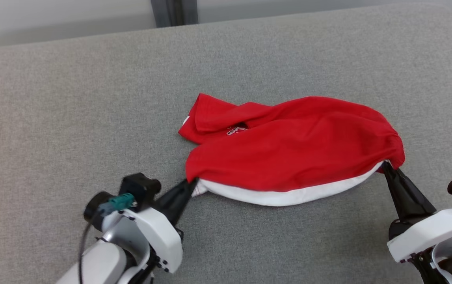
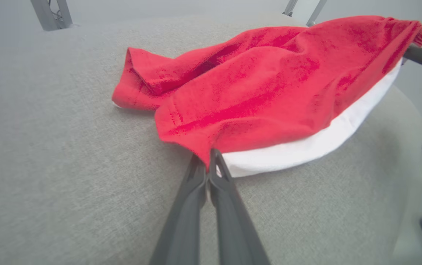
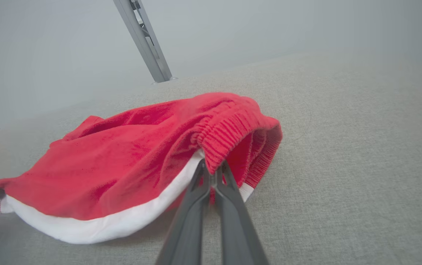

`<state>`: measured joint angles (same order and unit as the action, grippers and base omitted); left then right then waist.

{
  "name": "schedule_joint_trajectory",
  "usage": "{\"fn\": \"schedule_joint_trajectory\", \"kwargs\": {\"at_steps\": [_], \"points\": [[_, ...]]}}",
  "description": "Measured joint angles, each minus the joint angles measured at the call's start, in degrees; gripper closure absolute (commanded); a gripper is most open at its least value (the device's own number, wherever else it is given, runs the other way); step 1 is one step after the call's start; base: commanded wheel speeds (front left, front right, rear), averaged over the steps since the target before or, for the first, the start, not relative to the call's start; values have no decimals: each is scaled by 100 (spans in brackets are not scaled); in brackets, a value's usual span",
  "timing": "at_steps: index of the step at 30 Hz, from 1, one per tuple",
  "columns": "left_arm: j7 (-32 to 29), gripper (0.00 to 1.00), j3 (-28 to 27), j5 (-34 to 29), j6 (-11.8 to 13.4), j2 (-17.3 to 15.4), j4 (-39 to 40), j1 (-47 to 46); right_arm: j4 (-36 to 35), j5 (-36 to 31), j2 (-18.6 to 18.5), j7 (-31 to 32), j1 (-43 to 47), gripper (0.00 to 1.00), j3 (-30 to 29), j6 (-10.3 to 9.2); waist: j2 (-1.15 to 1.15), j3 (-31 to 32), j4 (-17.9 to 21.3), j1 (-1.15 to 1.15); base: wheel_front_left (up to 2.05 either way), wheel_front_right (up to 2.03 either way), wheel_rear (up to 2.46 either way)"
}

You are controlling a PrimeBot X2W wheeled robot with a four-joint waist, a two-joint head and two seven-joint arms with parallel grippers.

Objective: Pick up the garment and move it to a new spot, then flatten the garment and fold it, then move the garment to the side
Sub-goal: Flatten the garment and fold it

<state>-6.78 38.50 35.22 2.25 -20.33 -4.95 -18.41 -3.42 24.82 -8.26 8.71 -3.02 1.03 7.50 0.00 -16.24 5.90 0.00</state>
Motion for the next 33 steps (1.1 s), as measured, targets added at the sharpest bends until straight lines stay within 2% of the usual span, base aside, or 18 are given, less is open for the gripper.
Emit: {"fn": "schedule_joint_trajectory", "kwargs": {"at_steps": [5,12,20,29,33], "points": [[-27,100,-350,-78,266,-410,822,-37,-493,616,42,181,-248,100,8,0,0,254,-6,0,0,0,0],[-25,100,-957,-149,604,-773,1671,-388,-661,1152,123,76,-953,100,16,0,0,624,-120,0,0,0,0],[107,100,-1561,-301,854,-924,2265,-1115,-681,1414,-8,133,-1702,100,302,0,0,1015,-342,0,0,0,0],[-80,100,-1747,-386,960,-1022,2518,-1606,-660,1545,-143,246,-2048,100,455,0,0,1320,-448,0,0,0,0],[-83,100,-1707,-242,912,-907,2430,-1697,-466,1507,-171,238,-2198,100,504,0,0,1315,-443,0,0,0,0]]}}
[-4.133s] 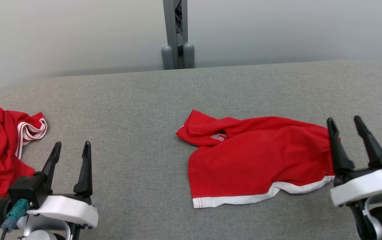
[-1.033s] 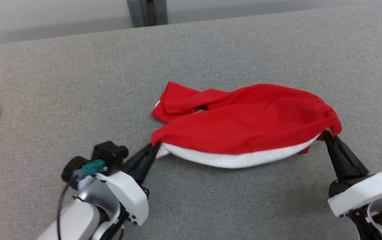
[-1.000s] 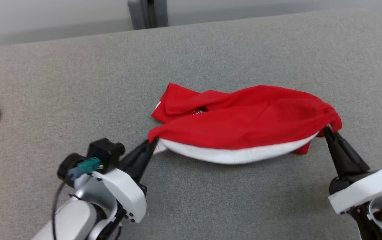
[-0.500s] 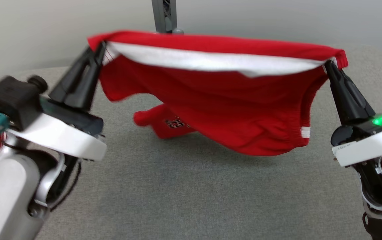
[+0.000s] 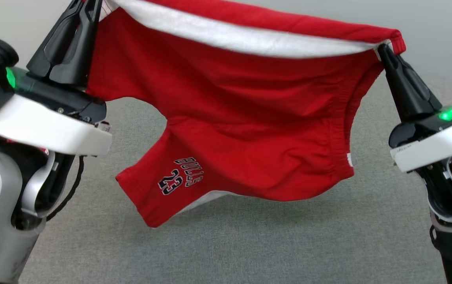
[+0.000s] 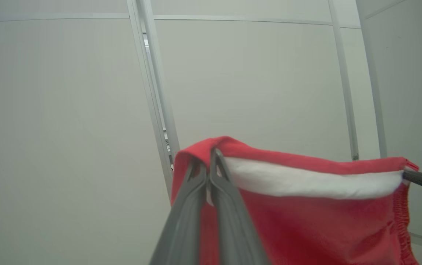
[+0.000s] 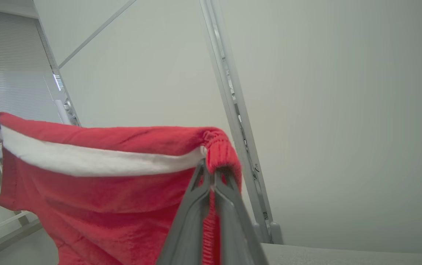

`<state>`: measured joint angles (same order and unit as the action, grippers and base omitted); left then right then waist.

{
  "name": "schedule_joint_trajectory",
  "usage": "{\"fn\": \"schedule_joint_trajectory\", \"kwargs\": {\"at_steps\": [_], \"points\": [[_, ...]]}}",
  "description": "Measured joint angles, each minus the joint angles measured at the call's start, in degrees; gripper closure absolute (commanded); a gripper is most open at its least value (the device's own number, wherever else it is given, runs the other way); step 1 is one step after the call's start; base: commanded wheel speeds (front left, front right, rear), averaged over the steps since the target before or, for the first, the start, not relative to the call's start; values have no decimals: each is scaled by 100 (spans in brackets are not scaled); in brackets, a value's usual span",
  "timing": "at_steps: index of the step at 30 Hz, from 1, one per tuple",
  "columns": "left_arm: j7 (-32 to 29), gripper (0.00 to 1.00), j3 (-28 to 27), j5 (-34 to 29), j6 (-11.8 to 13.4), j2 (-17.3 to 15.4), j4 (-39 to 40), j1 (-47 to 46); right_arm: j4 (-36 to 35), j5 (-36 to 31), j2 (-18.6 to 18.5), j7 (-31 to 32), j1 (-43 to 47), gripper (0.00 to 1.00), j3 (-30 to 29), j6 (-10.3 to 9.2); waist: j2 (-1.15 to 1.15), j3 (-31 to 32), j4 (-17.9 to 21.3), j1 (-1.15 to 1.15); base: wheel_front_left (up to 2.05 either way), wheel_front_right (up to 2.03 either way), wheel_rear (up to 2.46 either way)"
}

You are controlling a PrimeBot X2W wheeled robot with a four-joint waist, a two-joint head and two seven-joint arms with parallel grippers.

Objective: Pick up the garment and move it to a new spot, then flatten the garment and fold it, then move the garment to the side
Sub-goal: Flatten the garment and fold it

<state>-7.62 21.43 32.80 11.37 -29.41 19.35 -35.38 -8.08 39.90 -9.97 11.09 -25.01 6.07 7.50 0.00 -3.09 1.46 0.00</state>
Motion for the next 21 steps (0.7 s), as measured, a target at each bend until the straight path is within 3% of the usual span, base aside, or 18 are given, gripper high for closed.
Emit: {"fn": "schedule_joint_trajectory", "kwargs": {"at_steps": [8,21], "points": [[70,100,71,404,-494,354,-1249,-828,1181,-338,-13,-324,-1205,100,136,0,0,-375,22,0,0,0,0],[1150,100,159,153,-1448,1137,-5002,-4025,4506,-616,121,-1886,-4886,100,810,1,0,-1850,-4,0,0,0,0]]}}
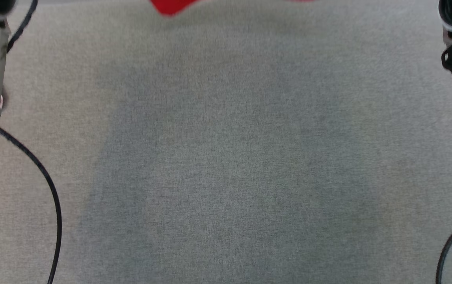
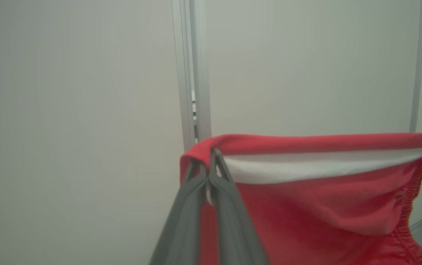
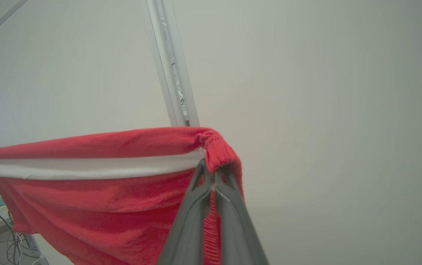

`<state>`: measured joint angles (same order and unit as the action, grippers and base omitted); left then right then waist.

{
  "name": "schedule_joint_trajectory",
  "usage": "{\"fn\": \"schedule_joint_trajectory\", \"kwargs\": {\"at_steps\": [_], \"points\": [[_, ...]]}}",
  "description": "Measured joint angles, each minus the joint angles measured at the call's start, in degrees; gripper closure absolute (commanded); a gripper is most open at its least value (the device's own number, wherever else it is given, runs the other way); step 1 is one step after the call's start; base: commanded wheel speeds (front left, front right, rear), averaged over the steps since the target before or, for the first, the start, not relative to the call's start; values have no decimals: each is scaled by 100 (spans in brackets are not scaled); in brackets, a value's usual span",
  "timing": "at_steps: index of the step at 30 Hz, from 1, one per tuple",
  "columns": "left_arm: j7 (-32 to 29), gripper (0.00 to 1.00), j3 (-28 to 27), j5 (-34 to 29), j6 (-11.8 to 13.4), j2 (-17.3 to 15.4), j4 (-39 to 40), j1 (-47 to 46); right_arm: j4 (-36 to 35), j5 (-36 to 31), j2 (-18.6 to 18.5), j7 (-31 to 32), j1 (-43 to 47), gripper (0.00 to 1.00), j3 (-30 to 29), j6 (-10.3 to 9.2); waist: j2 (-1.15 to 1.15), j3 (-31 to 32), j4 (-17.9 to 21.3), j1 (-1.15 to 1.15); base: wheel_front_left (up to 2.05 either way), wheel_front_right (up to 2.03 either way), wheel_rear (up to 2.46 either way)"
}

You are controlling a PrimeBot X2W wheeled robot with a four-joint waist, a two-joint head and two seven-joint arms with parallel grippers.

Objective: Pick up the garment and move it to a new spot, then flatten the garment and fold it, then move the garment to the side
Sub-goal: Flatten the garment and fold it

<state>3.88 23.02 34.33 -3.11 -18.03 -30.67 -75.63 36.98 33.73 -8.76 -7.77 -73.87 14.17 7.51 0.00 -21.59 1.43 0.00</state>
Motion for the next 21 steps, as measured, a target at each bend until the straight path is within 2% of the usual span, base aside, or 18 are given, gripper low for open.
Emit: {"fn": "schedule_joint_trajectory", "kwargs": {"at_steps": [5,11,16,21], "points": [[401,100,116,-24,-216,241,-1136,-555,1068,-18,88,-400,-645,100,512,-1,0,-419,-51,0,0,0,0],[850,100,255,108,-368,519,-1689,-341,1438,290,76,-559,-501,100,1338,-1,0,-765,-178,0,0,0,0],[1065,100,190,267,-393,600,-1484,647,1125,864,-137,-642,388,100,2037,-1,0,-820,-255,0,0,0,0],[1087,100,4,265,-371,568,-584,1952,468,1511,-559,-681,1454,100,2646,-2,0,-661,-284,0,0,0,0]]}}
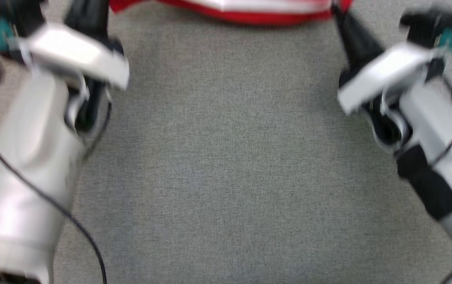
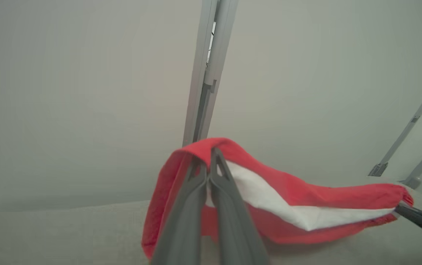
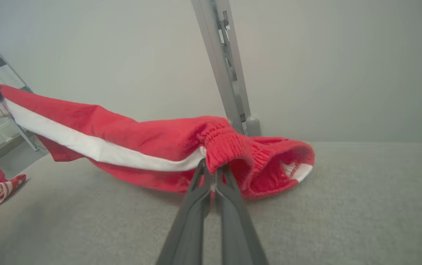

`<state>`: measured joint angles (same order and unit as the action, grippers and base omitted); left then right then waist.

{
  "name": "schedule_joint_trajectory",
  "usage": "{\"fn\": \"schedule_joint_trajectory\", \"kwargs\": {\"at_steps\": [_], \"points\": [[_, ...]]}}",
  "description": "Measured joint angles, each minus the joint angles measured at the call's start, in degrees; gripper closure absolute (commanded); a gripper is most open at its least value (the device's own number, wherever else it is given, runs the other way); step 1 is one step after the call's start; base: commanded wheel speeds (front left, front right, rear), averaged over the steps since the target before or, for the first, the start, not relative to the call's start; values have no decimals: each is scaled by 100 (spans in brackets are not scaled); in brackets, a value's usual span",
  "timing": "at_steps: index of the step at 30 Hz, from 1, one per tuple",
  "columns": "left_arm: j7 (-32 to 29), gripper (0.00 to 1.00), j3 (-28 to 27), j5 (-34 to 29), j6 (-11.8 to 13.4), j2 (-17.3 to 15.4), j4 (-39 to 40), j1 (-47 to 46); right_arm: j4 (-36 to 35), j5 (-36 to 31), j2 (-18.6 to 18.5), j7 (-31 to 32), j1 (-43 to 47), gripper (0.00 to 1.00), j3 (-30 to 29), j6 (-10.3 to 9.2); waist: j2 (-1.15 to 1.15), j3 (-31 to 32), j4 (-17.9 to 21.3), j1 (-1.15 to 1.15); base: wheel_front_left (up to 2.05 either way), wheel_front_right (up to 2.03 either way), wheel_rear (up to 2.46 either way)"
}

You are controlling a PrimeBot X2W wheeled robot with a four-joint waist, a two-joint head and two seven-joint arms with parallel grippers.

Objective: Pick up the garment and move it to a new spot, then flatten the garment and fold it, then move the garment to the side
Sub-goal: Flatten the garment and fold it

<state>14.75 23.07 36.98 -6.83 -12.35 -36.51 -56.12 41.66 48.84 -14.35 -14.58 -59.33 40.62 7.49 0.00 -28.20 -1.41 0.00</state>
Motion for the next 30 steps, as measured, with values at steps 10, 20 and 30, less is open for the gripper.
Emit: {"fn": "schedule_joint_trajectory", "kwargs": {"at_steps": [10,20,30], "points": [[-7,100,-339,-58,533,-328,2249,2924,-1250,569,-700,-41,1736,100,443,0,0,512,52,0,0,0,0],[-1259,100,-96,179,1237,-896,3898,5051,-1274,361,-783,-56,3208,100,266,1,0,1249,84,0,0,0,0],[-2381,100,15,558,1853,-1408,5346,6534,-1737,176,-959,271,4644,100,-267,2,0,1837,40,0,0,0,0]]}}
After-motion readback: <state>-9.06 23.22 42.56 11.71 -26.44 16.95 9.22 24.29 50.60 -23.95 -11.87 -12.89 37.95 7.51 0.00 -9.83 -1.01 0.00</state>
